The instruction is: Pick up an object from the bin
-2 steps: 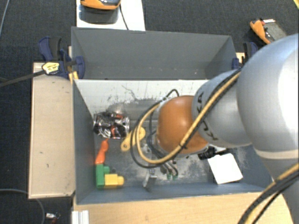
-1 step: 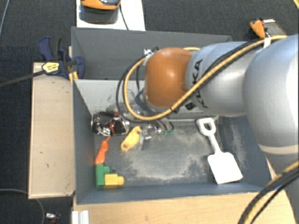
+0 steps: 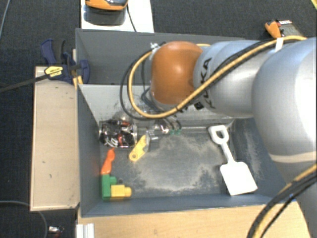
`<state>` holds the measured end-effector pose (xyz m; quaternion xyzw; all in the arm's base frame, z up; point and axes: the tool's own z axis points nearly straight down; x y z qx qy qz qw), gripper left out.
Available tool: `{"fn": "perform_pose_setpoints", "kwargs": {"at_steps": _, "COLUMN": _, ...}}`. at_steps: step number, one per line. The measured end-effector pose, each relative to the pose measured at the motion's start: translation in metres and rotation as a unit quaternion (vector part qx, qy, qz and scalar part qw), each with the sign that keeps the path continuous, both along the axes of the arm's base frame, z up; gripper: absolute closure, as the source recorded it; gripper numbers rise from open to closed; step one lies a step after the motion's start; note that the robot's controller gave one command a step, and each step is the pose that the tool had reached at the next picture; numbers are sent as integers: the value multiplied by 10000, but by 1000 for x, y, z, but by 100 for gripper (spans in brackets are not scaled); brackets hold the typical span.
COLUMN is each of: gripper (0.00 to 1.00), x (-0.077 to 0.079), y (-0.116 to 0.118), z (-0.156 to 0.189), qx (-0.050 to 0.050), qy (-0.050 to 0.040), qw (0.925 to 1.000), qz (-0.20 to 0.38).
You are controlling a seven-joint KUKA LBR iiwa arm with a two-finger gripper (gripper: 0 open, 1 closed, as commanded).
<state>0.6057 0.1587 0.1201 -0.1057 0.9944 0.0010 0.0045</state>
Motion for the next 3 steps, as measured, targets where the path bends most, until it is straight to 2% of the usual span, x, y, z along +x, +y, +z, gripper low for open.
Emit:
{"fn": "perform_pose_setpoints", "kwargs": {"at_steps": 1, "gripper": 0, "x": -16, "y": -25, "z": -52, "qx": 14, "qy": -33, "qw": 9997, "qz": -246}}
{"fn": "perform_pose_setpoints", "kwargs": {"at_steps": 2, "gripper": 100, "x": -14, "y": -2, "z": -49, "qx": 17, "qy": -73, "qw": 9948, "qz": 1020}}
{"fn": "perform_pose_setpoints", "kwargs": {"at_steps": 3, "gripper": 100, "x": -14, "y": -2, "z": -49, "qx": 16, "qy": -72, "qw": 9948, "qz": 1017}}
